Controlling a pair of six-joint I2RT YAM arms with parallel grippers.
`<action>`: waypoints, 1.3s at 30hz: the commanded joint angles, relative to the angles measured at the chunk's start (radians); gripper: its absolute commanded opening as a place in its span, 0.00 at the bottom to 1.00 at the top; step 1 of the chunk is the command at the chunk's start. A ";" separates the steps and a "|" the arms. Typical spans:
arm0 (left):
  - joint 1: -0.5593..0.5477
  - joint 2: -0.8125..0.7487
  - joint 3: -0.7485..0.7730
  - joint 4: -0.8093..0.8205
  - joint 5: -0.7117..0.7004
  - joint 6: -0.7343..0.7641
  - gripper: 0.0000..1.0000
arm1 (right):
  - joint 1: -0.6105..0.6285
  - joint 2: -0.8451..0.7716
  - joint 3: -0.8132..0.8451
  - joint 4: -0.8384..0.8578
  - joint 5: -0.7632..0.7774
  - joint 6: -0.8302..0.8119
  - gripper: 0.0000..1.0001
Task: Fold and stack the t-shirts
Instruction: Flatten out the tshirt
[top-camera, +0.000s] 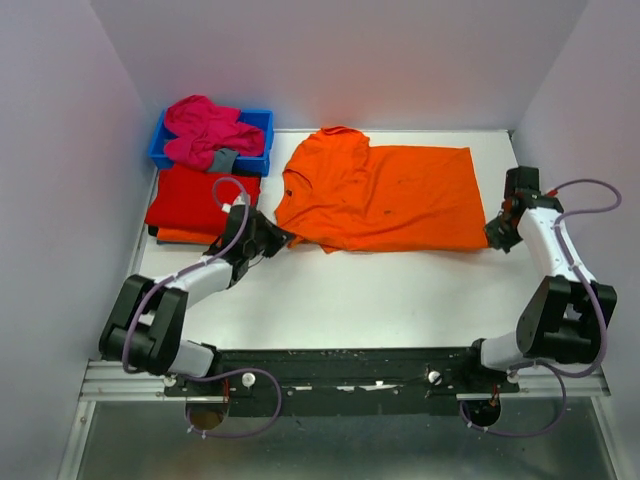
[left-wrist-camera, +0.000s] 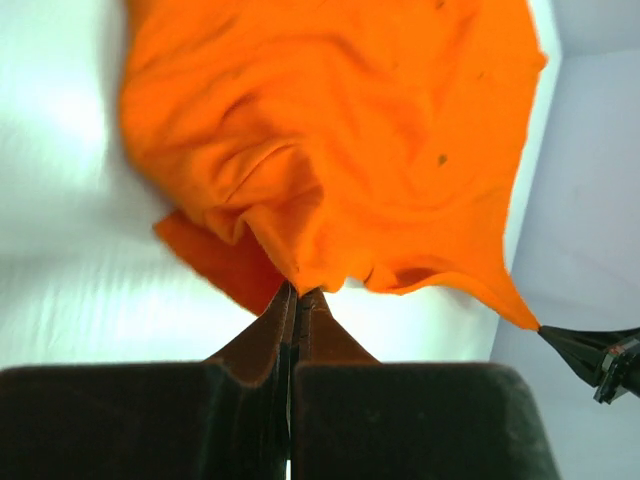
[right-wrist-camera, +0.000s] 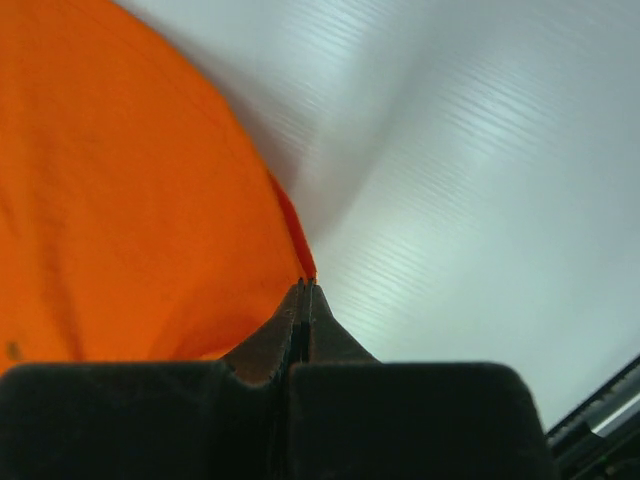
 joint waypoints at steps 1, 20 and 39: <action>-0.007 -0.180 -0.100 -0.112 0.043 0.030 0.00 | -0.006 -0.112 -0.168 0.072 -0.004 -0.024 0.01; -0.004 -0.047 0.032 -0.114 0.026 0.058 0.00 | -0.031 -0.120 -0.246 0.134 0.025 -0.039 0.01; 0.012 -0.114 0.128 -0.395 -0.208 0.324 0.69 | -0.032 -0.181 -0.390 0.280 0.007 -0.019 0.01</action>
